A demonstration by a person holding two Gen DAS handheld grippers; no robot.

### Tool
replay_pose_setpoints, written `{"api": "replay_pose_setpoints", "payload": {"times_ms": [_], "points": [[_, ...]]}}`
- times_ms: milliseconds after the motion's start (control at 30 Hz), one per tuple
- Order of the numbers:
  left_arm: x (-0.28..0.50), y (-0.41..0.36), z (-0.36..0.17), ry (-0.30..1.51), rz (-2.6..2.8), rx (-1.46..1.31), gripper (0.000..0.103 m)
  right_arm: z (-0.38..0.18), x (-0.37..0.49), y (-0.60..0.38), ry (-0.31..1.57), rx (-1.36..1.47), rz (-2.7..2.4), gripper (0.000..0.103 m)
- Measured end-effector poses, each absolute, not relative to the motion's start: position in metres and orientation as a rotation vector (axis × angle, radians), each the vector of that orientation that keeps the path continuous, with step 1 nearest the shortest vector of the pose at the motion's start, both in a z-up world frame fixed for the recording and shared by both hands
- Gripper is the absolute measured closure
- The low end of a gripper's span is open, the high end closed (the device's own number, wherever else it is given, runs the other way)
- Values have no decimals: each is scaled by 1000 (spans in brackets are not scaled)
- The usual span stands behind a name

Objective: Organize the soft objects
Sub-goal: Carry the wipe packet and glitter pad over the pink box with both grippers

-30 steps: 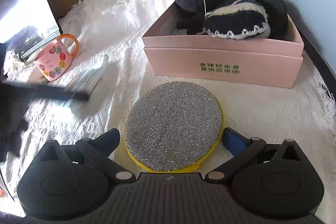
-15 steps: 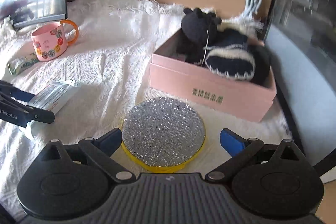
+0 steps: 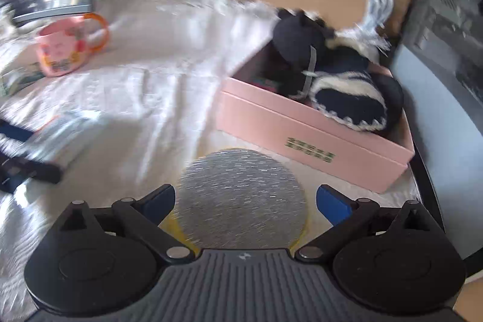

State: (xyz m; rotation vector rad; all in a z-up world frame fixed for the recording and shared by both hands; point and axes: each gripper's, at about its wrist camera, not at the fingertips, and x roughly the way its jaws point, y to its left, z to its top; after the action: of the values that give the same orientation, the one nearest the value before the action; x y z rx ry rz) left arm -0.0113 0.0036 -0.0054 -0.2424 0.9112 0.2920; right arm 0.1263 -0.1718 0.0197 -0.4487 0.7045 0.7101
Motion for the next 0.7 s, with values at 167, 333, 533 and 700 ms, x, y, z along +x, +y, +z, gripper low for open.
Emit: {"api": "replay_pose_setpoints", "payload": {"times_ms": [167, 333, 533, 700], "points": [[-12, 4, -6, 912, 288, -236, 20, 20, 158, -201, 801, -243, 687, 11], [-11, 3, -7, 916, 289, -216, 20, 5, 180, -226, 943, -61, 676, 38], [-10, 2, -7, 918, 289, -208, 20, 18, 170, -221, 1004, 54, 822, 74], [-11, 2, -7, 917, 288, -205, 20, 35, 147, -200, 1000, 102, 1010, 74]]}}
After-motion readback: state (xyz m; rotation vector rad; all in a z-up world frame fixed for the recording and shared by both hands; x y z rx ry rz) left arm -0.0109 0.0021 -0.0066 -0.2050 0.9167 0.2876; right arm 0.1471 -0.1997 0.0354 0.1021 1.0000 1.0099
